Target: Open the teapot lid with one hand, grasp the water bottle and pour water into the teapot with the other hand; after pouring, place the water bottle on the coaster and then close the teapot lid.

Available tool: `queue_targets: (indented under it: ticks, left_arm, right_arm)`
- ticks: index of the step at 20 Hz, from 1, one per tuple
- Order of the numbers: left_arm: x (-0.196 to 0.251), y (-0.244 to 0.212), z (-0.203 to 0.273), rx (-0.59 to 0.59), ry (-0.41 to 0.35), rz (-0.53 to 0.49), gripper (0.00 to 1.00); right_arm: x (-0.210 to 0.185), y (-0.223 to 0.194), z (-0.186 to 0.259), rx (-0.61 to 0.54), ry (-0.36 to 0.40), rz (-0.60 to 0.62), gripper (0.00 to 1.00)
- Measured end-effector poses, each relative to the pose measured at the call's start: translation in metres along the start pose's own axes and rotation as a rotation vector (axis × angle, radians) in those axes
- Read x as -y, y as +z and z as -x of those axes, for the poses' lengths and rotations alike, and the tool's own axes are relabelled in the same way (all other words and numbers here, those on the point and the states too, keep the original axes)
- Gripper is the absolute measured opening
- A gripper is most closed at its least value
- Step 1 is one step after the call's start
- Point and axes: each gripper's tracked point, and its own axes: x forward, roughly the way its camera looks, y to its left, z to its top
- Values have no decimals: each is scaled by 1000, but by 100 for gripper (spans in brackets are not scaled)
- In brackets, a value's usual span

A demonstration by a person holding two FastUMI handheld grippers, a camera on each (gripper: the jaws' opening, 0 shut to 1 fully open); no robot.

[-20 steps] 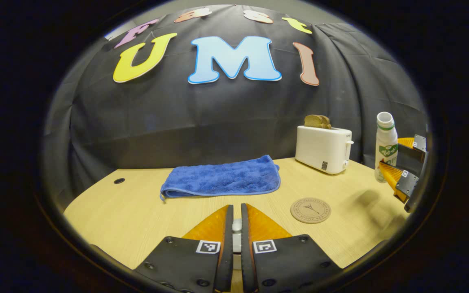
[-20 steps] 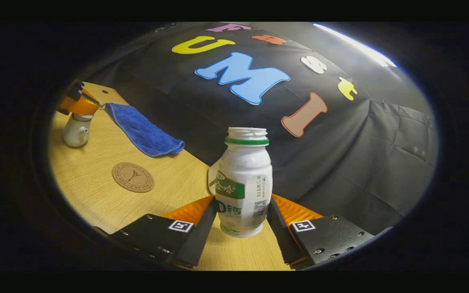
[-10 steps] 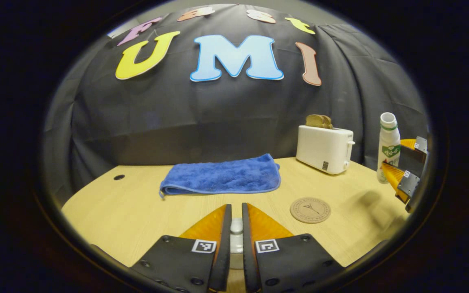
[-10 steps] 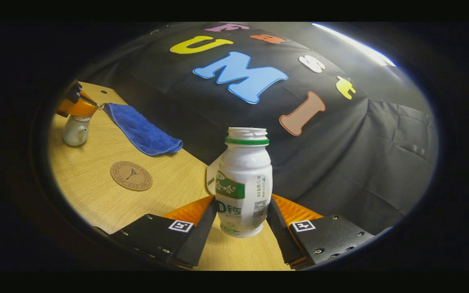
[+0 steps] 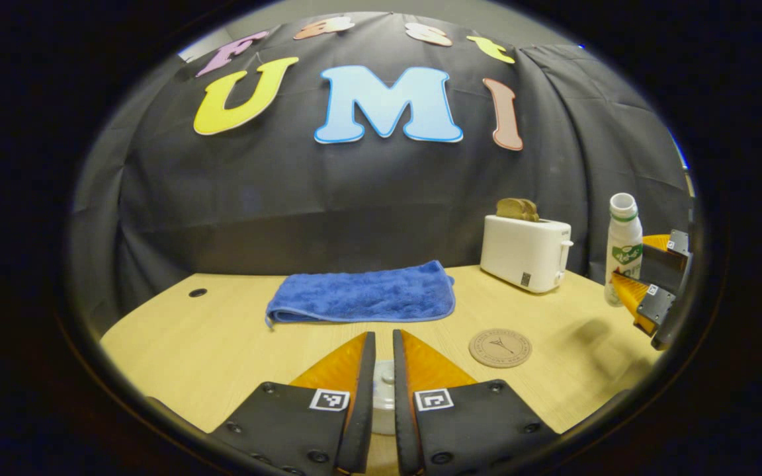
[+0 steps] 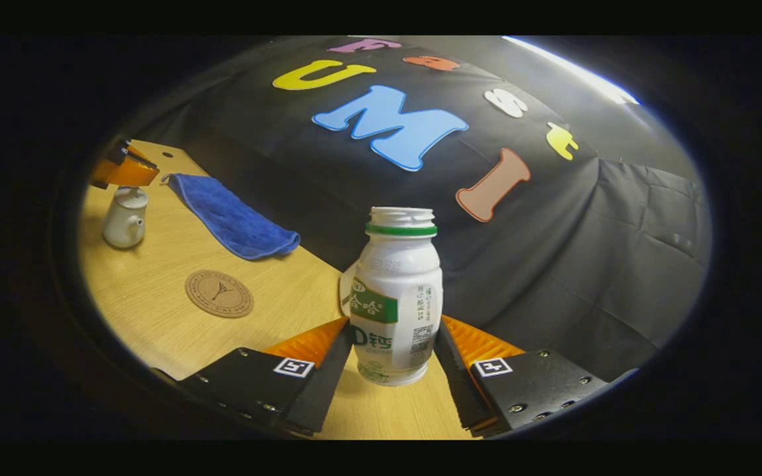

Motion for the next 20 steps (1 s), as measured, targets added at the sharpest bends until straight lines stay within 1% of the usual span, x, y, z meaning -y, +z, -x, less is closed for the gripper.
queue_targets:
  ticks: [5, 9, 10, 11, 13, 14, 15, 18, 20]
  left_arm:
    - [-28, 7, 15, 30, 20, -1, 22]
    - [-60, 4, 25, 33, 55, 10, 22]
    - [-69, 2, 28, 30, 66, 14, 22]
    - [-80, -1, 31, 27, 78, 18, 22]
    - [-104, -5, 38, 21, 113, 24, 22]
    - [-119, -9, 43, 19, 134, 29, 23]
    - [-128, -12, 46, 16, 148, 34, 22]
    - [-162, -21, 60, 8, 197, 45, 23]
    - [-176, -28, 65, 4, 216, 59, 22]
  right_arm:
    - [-27, 25, -3, 11, 56, -61, 73]
    - [-56, 42, -8, 8, 113, -125, 73]
    - [-63, 45, -10, 6, 125, -136, 60]
    - [-71, 48, -11, 3, 137, -147, 73]
    - [-87, 55, -15, -3, 168, -181, 73]
    - [-102, 58, -17, -12, 197, -205, 60]
    - [-109, 59, -19, -17, 212, -215, 73]
    - [-133, 67, -23, -27, 250, -263, 73]
    - [-140, 73, -26, -23, 256, -290, 73]
